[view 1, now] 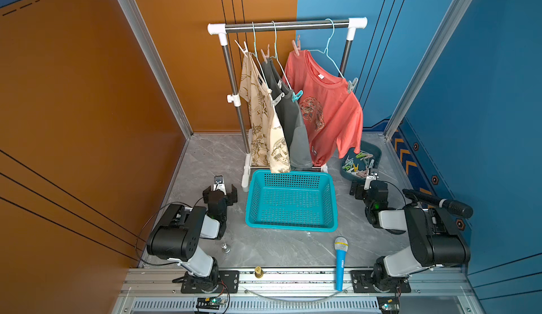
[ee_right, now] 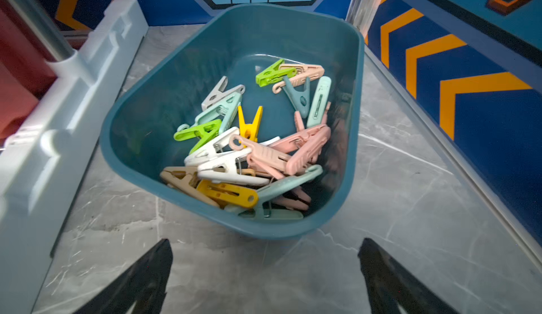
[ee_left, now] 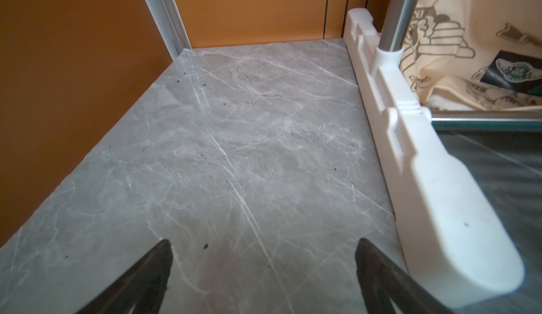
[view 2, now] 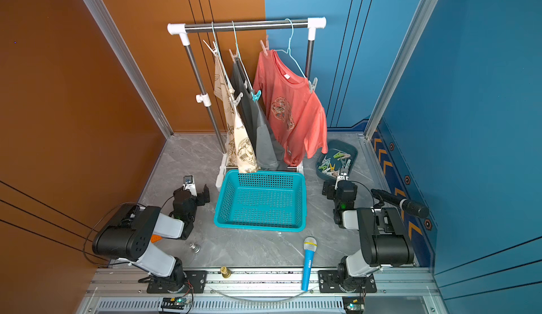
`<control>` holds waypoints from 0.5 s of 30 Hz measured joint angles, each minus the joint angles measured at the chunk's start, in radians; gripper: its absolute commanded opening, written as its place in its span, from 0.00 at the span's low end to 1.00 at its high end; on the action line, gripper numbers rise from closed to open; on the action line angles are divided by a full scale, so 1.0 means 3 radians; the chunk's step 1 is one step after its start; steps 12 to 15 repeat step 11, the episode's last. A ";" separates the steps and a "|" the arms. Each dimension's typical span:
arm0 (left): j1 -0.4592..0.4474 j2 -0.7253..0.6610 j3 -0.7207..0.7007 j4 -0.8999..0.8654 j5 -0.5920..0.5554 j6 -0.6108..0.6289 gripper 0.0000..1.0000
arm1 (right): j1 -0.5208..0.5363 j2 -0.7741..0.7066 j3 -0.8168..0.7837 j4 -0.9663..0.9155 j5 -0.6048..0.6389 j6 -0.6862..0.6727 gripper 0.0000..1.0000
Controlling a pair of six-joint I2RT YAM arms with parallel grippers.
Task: Use clothespins to secure the t-shirt on both sides of the hanger
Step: Reset both arms
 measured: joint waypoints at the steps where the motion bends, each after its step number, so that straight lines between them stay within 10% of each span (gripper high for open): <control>1: 0.0004 -0.0006 0.0061 -0.0048 -0.0014 -0.0001 0.97 | 0.0004 0.0000 0.0001 0.0020 -0.0019 0.0000 1.00; 15: 0.0019 -0.0025 0.0336 -0.0370 -0.0156 -0.0025 0.97 | 0.0019 0.0000 0.0005 0.0116 -0.0090 0.0000 1.00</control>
